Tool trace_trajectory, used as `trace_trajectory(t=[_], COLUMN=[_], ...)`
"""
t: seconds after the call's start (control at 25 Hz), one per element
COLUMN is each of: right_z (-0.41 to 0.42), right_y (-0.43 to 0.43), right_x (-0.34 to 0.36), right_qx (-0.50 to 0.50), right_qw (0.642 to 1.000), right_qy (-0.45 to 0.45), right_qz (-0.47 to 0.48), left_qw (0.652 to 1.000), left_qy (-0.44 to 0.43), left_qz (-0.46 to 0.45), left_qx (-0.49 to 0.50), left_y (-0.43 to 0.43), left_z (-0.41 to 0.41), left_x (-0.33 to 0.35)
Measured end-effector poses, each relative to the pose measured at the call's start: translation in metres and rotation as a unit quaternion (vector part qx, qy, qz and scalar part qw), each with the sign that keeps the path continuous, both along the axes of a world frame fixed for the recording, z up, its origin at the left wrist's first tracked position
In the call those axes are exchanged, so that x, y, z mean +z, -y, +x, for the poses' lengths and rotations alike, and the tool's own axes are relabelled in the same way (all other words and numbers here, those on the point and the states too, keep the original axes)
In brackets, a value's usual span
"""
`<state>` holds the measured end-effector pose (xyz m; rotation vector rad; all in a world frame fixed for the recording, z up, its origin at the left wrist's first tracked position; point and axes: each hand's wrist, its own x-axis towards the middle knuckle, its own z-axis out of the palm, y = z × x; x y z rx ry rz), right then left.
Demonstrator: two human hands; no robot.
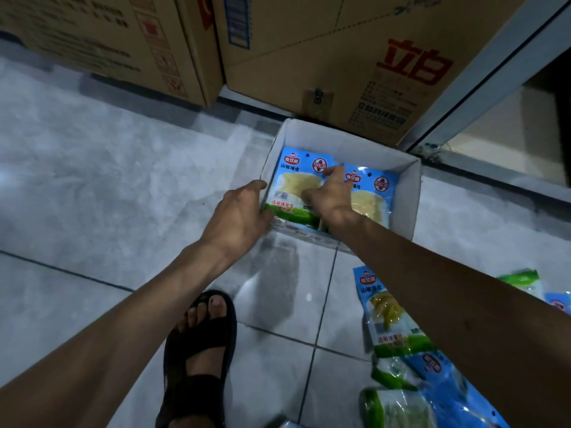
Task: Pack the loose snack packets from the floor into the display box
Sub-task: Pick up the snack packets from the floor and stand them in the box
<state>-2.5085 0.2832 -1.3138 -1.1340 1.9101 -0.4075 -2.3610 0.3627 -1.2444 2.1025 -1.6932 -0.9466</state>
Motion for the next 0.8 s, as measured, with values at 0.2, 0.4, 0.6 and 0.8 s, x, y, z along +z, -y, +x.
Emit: trace_trajectory(t=[0.2, 0.4, 0.6, 0.8], right_z=[0.009, 0.005, -0.022, -0.097], right_y=[0.008, -0.002, -0.017, -0.074], right_x=[0.0, 0.009, 0.036, 0.066], right_qx=[0.019, 0.08, 0.078, 0.134], right_qw=[0.999, 0.995, 0.995, 0.974], right_qy=[-0.02, 0.02, 0.054, 0.081], right_qz=[0.031, 0.054, -0.026, -0.161], left_qw=[1.0, 1.0, 0.994, 0.953], left_qy=[-0.005, -0.008, 0.06, 0.027], left_qz=[0.004, 0.009, -0.074, -0.224], left_qx=[-0.002, -0.011, -0.048, -0.203], left_y=[-0.002, -0.002, -0.009, -0.026], left_z=[-0.002, 0.0, -0.009, -0.058], left_x=[0.002, -0.003, -0.002, 0.013])
